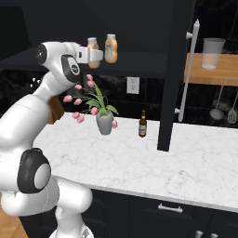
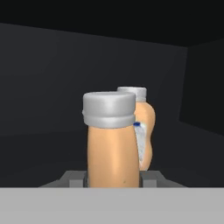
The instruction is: Put the shaker and condiment bottle from the counter next to their counterparts in the cabinet.
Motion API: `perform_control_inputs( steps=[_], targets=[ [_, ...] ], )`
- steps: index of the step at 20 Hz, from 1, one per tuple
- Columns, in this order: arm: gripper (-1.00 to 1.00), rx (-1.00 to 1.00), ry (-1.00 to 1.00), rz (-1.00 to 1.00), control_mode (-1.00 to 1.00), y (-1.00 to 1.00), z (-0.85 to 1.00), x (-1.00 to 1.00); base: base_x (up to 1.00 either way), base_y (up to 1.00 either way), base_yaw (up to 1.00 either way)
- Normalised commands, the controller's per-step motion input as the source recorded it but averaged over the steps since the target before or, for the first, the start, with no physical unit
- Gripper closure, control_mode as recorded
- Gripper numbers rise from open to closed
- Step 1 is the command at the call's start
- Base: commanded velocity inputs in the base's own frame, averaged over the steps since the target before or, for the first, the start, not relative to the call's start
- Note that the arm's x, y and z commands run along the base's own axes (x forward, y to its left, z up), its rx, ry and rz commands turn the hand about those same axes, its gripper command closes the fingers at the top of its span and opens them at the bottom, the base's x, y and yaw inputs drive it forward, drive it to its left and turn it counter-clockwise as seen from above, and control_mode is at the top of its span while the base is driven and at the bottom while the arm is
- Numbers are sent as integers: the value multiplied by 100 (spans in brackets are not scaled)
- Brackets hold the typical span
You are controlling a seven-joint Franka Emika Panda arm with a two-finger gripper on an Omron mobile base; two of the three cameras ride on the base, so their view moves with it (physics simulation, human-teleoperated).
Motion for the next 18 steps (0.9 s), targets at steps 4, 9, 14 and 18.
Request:
perform_control_inputs(
  steps=[4, 9, 14, 18],
  targets=[
    [100, 0, 0, 1, -100, 0, -4, 18, 0, 0, 0],
    [100, 0, 0, 1, -100, 0, -5, 18, 0, 0, 0],
    [100, 0, 0, 1, -100, 0, -4, 26, 0, 0, 0],
    [100, 0, -1, 1, -100, 0, -5, 28, 0, 0, 0]
  ],
)
